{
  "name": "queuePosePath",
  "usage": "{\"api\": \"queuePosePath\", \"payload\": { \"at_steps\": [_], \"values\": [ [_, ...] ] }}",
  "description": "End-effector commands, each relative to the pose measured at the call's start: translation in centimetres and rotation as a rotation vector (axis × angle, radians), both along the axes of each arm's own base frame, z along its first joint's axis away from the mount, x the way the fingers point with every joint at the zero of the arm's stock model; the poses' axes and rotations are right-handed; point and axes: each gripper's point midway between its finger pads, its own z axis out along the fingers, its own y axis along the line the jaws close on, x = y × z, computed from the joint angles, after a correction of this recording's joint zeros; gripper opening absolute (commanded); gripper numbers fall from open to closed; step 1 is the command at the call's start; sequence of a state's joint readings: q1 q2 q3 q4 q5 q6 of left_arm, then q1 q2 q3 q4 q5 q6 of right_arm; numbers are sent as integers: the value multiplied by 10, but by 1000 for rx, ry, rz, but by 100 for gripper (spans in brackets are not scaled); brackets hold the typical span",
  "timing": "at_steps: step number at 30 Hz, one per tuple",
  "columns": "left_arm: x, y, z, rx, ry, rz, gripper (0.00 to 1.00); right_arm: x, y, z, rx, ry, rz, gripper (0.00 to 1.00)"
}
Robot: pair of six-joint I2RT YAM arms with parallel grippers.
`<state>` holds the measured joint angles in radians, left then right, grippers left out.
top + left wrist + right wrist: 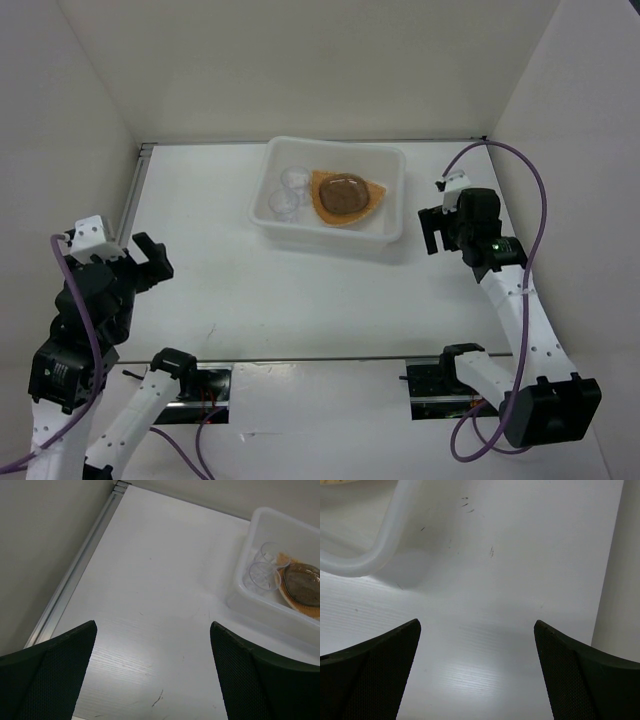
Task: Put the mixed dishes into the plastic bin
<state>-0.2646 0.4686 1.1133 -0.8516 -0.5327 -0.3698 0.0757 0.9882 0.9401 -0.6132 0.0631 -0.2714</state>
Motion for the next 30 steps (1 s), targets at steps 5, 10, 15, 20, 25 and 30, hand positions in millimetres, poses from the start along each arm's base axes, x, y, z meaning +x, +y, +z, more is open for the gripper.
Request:
{"api": "queuePosePath", "payload": {
  "at_steps": [5,10,15,20,25,30],
  "values": [
    [16,-12,-2,20,31,-63,100,8,13,2,-7,-20,47,98],
    [36,-30,-4,62,31,-173,100,7,15,4,-4,-30,45,98],
    [61,-44,-15,64,90,-226,100,5,11,10,-14,-51,28,98],
    [77,-44,-26,92,142,-222,100,3,11,16,-11,-72,28,98],
    [76,-42,-20,91,109,-211,100,5,11,18,-10,-81,28,98],
    [76,-46,-13,94,55,-237,100,4,10,18,-9,-82,14,98]
  ]
}}
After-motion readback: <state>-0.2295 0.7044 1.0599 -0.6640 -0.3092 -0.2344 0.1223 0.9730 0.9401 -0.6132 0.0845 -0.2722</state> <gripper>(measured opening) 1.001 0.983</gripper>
